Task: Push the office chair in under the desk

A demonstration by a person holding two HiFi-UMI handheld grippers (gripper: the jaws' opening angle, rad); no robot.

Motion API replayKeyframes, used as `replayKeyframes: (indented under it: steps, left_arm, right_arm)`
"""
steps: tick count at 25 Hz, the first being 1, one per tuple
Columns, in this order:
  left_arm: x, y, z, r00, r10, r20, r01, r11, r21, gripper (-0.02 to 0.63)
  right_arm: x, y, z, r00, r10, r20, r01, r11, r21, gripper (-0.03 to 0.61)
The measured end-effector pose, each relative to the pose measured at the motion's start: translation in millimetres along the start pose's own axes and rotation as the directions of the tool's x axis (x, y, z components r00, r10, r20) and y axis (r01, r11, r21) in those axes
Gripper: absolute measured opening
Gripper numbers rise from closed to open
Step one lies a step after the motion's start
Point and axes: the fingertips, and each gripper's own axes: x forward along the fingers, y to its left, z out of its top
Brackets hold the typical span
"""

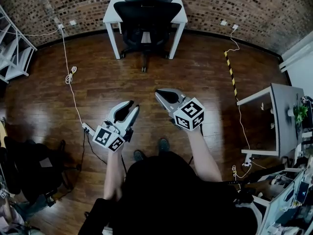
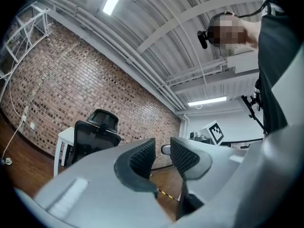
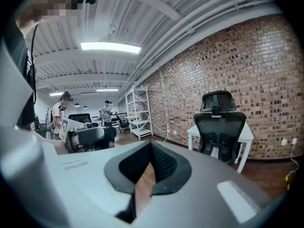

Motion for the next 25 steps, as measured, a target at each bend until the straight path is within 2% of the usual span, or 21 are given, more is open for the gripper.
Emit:
replayKeyframes:
  steps: [12,25]
  left_arm:
    - [-13.1,-0.1,7.4,1.000,0.017,0.002,-0.017,1.000,0.014,0.219]
    - [-16.7,-6.5,3.1,1.000,0.026,-0.011,-0.025,1.000,0.013,0.212]
  right_arm:
    - [11.7,26.8,10.2,0.999,0.042,-0.003,-0.042,0.998,-0.036,0.000]
    - [6.1,33.5,10.1,0.999,0.054,-0.008,-0.054,0.998,-0.040,0.000]
